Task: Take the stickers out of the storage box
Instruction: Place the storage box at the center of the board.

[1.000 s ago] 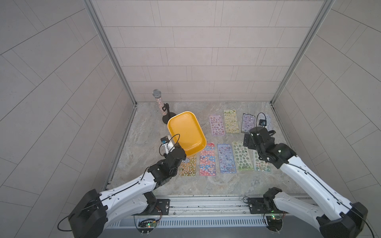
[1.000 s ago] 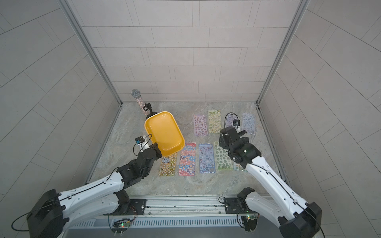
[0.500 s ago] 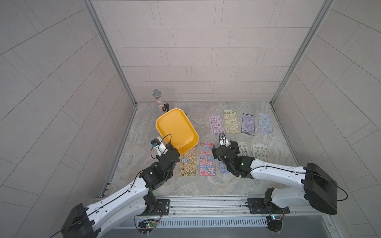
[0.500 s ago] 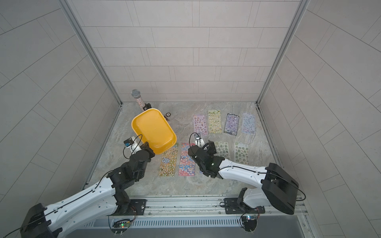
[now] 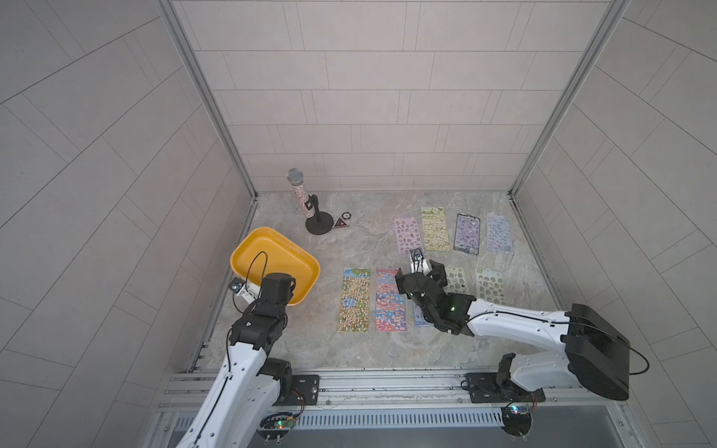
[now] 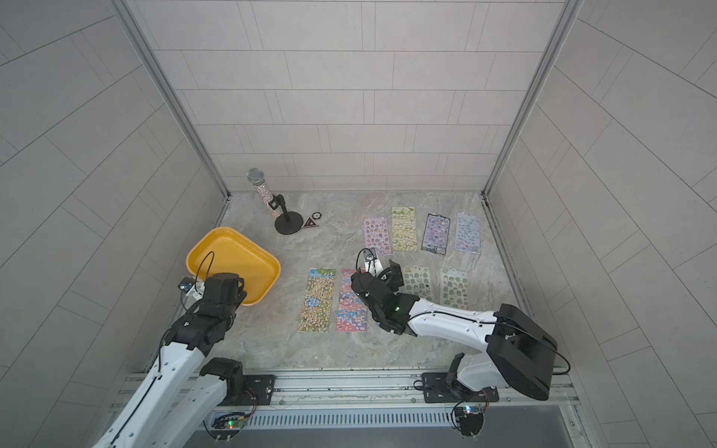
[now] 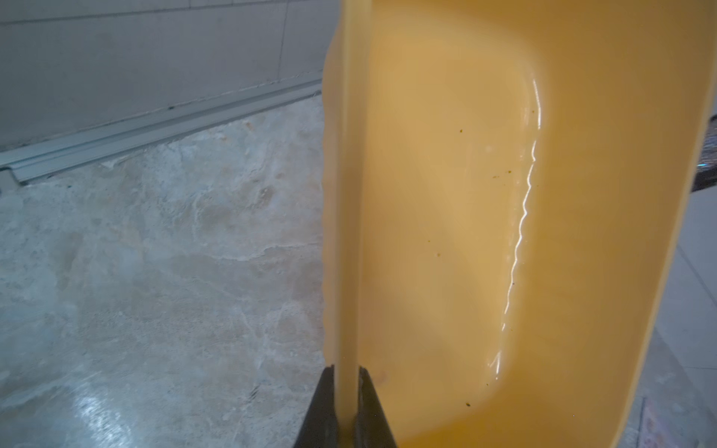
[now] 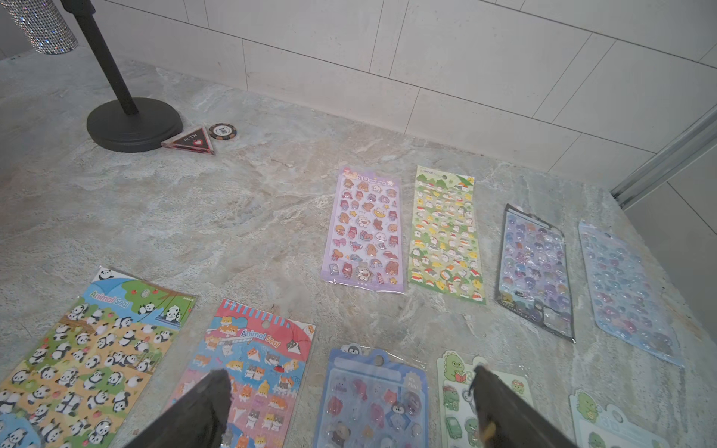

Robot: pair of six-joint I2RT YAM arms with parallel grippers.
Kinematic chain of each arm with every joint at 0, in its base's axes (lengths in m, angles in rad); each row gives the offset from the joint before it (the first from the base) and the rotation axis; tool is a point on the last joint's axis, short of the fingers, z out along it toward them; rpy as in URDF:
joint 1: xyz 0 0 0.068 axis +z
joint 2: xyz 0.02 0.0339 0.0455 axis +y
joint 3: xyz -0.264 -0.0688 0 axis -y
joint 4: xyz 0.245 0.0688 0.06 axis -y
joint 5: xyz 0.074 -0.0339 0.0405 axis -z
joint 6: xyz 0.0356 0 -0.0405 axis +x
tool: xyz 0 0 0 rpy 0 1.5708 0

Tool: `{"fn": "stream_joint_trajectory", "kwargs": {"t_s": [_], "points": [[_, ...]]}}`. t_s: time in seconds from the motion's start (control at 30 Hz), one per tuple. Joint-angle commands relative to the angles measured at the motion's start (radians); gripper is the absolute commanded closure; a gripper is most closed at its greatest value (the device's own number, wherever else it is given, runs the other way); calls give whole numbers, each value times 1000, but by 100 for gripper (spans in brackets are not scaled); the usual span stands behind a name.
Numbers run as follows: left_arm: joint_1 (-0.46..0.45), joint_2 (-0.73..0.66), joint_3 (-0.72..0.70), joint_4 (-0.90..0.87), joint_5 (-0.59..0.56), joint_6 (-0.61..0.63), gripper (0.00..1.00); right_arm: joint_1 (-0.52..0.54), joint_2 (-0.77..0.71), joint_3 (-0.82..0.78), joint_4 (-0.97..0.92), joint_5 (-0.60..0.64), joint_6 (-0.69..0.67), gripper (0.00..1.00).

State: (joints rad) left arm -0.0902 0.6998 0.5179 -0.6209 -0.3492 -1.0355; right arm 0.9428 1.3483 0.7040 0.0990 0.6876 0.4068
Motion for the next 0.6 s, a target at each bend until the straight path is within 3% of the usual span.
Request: {"fn": "stream_joint_trajectory", "kwargs": {"t_s": [0.0,0.17,0.37,0.5,0.57], "points": [[116,104,20,-28,258,65,100,-30,-21,11,-85,51,68,0],[165,282,45,70,385,95,100,-204,-94,-33,-167,-84,213,0],[180,428,96,161,400,40,99,-330,-180,-115,-174,-140,272,0],[181,538,174,164,452,38,85,-379,-196,-127,-189,-161,289,0],[182,585,205,167,471,38,70,-404,-196,-128,-197,-170,296,0]]}}
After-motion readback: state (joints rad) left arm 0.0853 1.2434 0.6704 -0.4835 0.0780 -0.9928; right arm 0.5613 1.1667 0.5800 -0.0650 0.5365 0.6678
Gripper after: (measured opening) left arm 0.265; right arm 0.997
